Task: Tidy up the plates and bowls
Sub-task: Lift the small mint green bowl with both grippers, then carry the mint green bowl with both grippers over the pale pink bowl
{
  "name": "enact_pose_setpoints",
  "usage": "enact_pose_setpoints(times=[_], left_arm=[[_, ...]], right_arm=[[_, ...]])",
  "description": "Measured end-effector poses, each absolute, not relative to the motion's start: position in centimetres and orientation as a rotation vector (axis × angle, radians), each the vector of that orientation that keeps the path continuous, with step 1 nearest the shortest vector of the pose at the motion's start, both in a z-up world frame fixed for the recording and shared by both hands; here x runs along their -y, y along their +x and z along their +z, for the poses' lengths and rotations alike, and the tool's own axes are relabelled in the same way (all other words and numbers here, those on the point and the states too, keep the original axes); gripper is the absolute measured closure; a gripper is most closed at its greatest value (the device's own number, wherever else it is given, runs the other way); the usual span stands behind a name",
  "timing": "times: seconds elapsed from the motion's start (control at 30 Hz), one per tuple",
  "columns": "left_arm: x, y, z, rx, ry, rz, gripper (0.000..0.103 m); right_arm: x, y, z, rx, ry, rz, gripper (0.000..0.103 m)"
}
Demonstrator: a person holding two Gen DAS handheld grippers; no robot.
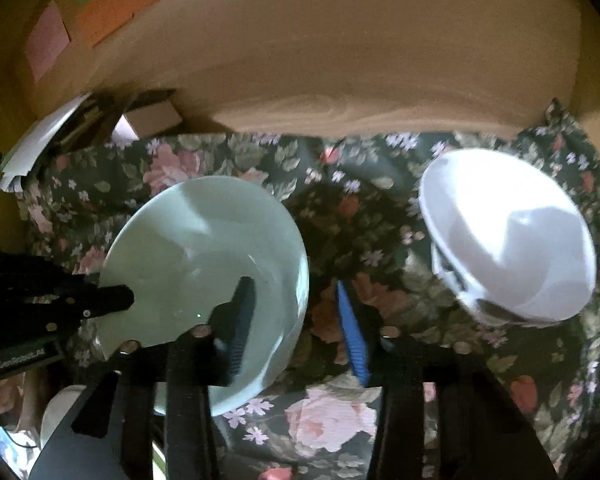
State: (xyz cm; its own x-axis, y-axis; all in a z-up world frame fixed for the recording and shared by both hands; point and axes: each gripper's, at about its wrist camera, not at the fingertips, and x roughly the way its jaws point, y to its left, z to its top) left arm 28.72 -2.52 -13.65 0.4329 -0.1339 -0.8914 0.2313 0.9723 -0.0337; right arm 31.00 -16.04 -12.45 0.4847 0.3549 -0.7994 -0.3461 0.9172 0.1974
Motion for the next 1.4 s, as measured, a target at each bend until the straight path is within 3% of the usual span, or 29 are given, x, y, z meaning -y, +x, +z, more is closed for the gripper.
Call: enact_pose_setpoints(times=[0.2, 0.73, 1.4], left_arm=[[3.3, 29.2, -13.9, -1.061, 0.130, -0.196, 0.085], [4.2, 27.1, -12.2, -0.994, 0.143, -0.234, 0.085], [2.6, 18.8, -8.6, -0.877, 0.071, -0.213, 0.085]], right_arm=[[15.5, 31.4, -13.5, -1.013, 0.030, 0.446, 0.089], [16.8, 28.1, -9.8, -0.903, 0.052, 0.409, 0.089], [15.4, 19.9, -5.4, -0.756, 0.011, 0.413, 0.089]])
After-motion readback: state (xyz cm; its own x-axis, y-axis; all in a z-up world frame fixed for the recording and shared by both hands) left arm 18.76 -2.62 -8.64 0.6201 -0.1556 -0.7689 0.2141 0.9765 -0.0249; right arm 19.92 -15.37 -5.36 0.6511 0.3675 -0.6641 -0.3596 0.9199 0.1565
